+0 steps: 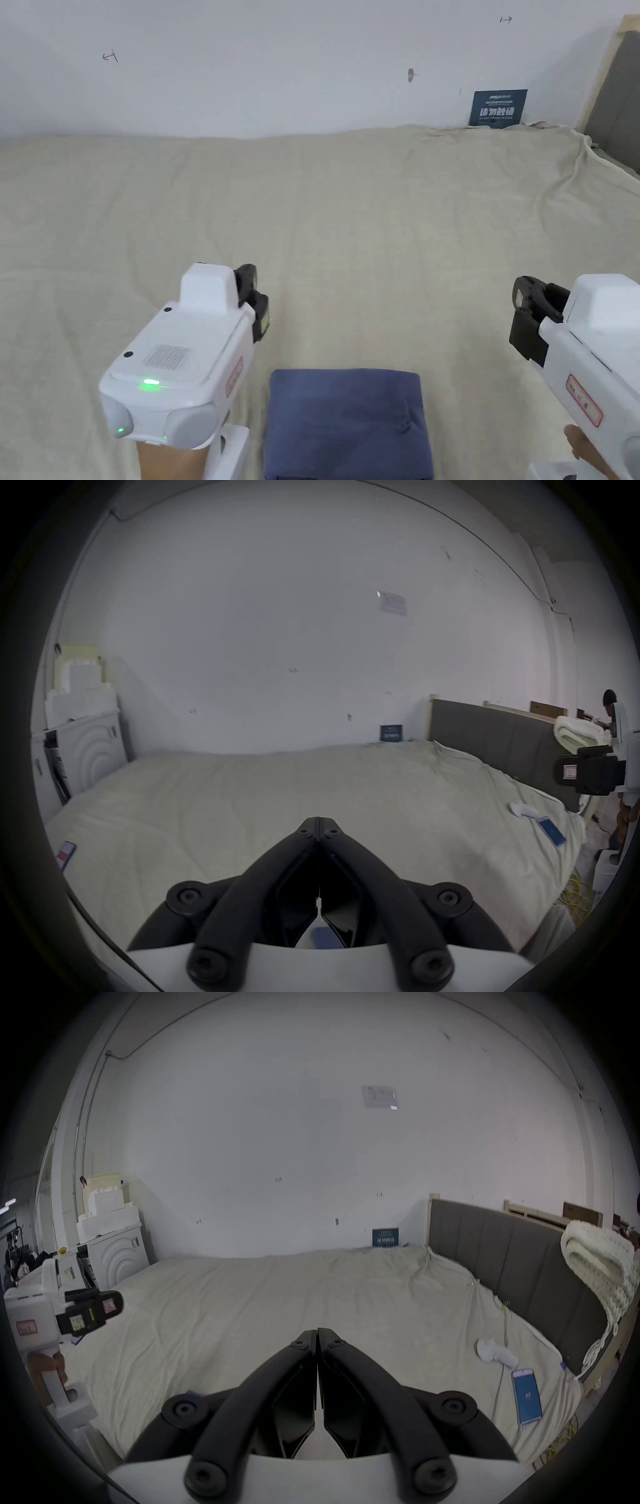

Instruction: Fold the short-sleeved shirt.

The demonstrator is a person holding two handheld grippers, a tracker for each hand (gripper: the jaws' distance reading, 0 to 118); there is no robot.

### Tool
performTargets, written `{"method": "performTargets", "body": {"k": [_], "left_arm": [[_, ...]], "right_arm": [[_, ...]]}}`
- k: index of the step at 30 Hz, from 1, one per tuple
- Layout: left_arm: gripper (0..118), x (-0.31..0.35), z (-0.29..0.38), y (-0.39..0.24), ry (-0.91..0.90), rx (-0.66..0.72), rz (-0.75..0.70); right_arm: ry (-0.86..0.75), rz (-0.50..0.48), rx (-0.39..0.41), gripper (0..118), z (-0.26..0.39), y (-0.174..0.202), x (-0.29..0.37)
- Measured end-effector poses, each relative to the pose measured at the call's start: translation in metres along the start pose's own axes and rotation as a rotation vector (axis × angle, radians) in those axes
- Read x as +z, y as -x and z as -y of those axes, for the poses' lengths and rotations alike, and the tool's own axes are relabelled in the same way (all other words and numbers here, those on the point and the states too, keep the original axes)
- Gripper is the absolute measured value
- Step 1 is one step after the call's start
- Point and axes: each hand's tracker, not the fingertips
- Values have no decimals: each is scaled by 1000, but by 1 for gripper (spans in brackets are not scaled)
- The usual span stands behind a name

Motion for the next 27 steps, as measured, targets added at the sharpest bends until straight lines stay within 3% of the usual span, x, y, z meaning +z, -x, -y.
{"method": "performTargets", "body": {"k": [7,14,27], "left_arm": [[0,17,10,41,-55,39,-90],[0,26,27,65,-31,79,-147],[0,36,44,85,16,122,-164]], "right_arm": [[-137,41,93,0,8,23,3],[-168,42,111,0,28,36,-9],[102,-37,128,0,111,76,-64]]}}
